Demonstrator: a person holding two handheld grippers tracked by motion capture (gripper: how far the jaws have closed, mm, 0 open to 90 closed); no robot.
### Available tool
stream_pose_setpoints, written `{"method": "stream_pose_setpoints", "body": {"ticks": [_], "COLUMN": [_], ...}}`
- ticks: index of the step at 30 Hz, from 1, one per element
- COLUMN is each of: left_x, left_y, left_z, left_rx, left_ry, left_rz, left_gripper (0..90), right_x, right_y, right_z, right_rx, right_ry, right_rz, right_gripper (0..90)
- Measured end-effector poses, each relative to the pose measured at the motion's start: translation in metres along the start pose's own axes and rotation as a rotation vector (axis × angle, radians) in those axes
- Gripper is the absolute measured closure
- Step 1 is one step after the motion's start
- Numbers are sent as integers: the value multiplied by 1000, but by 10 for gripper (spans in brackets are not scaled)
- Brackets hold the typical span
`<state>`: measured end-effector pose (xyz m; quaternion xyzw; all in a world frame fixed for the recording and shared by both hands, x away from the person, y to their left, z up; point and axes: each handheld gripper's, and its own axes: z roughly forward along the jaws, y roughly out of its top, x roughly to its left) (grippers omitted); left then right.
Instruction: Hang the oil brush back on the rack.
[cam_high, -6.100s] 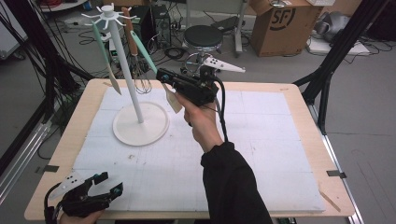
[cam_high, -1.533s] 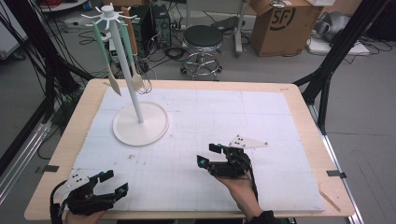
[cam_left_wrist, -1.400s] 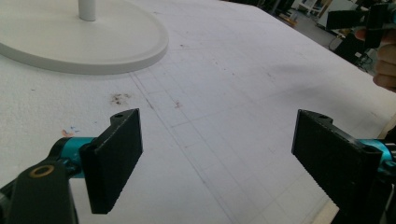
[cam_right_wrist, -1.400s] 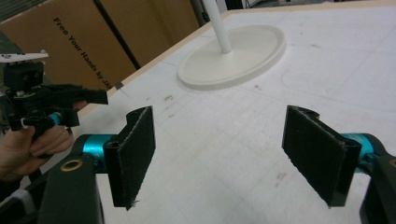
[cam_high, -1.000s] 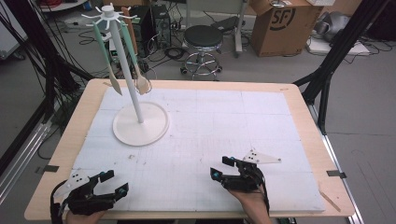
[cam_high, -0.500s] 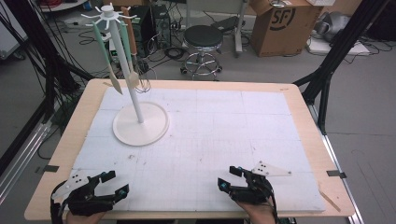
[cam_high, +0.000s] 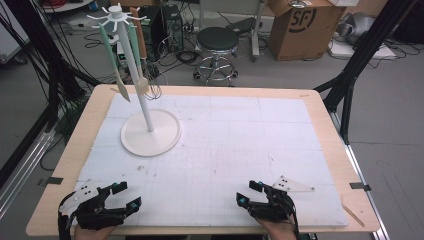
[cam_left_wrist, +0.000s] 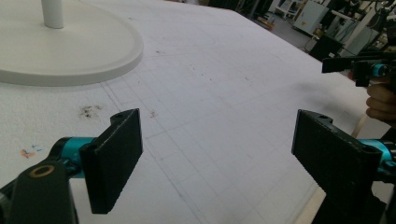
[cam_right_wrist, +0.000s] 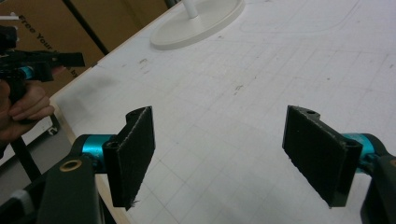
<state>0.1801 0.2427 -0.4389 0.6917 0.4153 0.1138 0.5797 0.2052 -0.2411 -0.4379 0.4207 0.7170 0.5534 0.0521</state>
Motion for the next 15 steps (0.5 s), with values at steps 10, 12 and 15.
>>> {"method": "stream_pose_setpoints", "body": {"ticks": [10, 12, 15], "left_x": [0, 0, 1], "left_y": [0, 0, 0], "left_z": [1, 1, 0], "left_rx": [3, 4, -2], "left_ry": [2, 2, 5], "left_rz": [1, 3, -3], "left_gripper": [169, 169, 169], "right_x": [0, 0, 0], "right_y": [-1, 0, 0], "right_z": [1, 0, 0], "right_rx": [-4, -10, -22], "right_ry": [5, 3, 6], "right_rz": [9, 11, 15], "right_gripper": [244, 242, 239]}}
